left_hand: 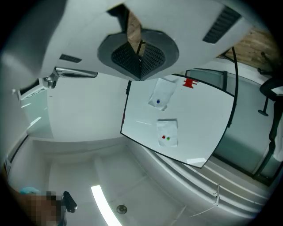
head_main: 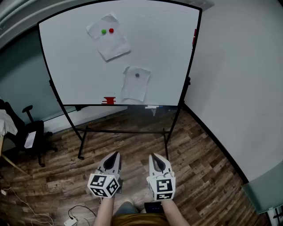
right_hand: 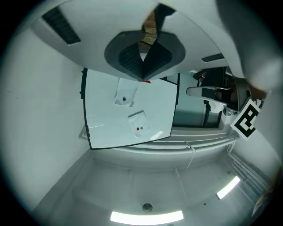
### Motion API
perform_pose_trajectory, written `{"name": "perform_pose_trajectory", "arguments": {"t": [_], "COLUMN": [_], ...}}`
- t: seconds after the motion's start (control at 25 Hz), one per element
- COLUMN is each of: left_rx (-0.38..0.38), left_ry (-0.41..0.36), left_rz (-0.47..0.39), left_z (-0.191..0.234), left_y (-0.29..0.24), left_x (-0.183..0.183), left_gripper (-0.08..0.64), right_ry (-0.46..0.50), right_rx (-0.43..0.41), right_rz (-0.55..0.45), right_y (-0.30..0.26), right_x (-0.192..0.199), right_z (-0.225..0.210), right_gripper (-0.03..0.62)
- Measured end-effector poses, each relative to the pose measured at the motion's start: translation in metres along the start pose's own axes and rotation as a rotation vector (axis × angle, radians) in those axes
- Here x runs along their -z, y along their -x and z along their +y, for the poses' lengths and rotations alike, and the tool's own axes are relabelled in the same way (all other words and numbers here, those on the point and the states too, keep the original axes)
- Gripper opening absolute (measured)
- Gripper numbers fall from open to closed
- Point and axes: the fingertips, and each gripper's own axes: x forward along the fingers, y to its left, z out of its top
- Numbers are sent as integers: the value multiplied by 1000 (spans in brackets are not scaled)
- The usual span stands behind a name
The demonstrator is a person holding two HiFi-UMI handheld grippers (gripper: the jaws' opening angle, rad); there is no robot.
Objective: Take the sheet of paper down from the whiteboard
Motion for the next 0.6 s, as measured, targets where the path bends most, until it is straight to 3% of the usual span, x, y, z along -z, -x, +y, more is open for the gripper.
{"name": "perform_pose_trajectory", "arguments": {"t": [0.24, 0.52, 0.6], "left_rx": [-22, -42, -26], "left_ry": [25, 41, 39], "left_rz": [-14, -38, -33], "left_z": [7, 8, 4], "left_y": [20, 29, 29], "left_x": [-2, -6, -7], "left_gripper": [25, 29, 86], "right_ry": [1, -22, -17], "right_rx": [-42, -4, -7], "right_rz": [9, -17, -31], "right_y": [14, 23, 25], "right_x": [-10, -14, -19], "right_z": [20, 14, 15], "right_gripper": [11, 14, 74]}}
